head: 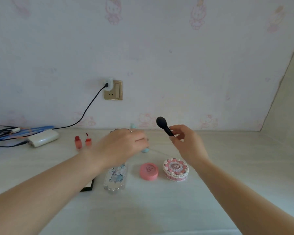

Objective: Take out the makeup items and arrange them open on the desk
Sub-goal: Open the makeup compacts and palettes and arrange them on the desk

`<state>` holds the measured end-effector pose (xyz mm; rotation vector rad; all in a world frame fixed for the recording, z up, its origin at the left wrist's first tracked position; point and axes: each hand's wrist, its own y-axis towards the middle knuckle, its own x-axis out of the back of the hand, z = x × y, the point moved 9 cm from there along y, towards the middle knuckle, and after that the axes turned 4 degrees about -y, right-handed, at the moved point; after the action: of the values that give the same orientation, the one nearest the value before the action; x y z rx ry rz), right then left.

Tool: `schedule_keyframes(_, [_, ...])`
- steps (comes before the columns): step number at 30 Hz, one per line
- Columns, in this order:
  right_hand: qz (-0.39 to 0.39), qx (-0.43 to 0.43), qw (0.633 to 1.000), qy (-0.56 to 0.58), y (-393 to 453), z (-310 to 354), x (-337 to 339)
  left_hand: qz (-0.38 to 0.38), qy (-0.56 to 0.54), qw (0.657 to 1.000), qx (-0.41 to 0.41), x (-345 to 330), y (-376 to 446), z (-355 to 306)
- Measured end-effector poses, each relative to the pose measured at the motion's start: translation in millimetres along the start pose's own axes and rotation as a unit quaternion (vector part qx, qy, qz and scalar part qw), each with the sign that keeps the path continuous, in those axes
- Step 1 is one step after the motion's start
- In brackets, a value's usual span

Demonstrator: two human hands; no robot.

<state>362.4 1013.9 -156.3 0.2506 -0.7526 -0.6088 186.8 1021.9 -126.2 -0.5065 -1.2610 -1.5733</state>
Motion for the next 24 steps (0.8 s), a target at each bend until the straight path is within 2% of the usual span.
schedule_keyframes(4, [0.056,0.033,0.998,0.022,-41.8,43.5,-51.3,0.007,-0.015,0.996,0.088,20.5,-76.8,1.6])
schedule_keyframes(12, [0.176,0.069,0.981,0.033,-105.7,91.4,-150.3,0.089,-0.086,0.978,0.17,16.2,-186.8,-10.1])
schedule_keyframes(16, [0.239,0.087,0.967,0.012,-129.4,101.5,-187.2,0.108,-0.119,0.967,0.197,11.2,-216.1,-20.3])
schedule_keyframes(24, [0.287,0.113,0.95,-0.039,-149.1,106.5,-215.9,0.138,-0.143,0.952,0.234,-5.4,-235.1,-19.8])
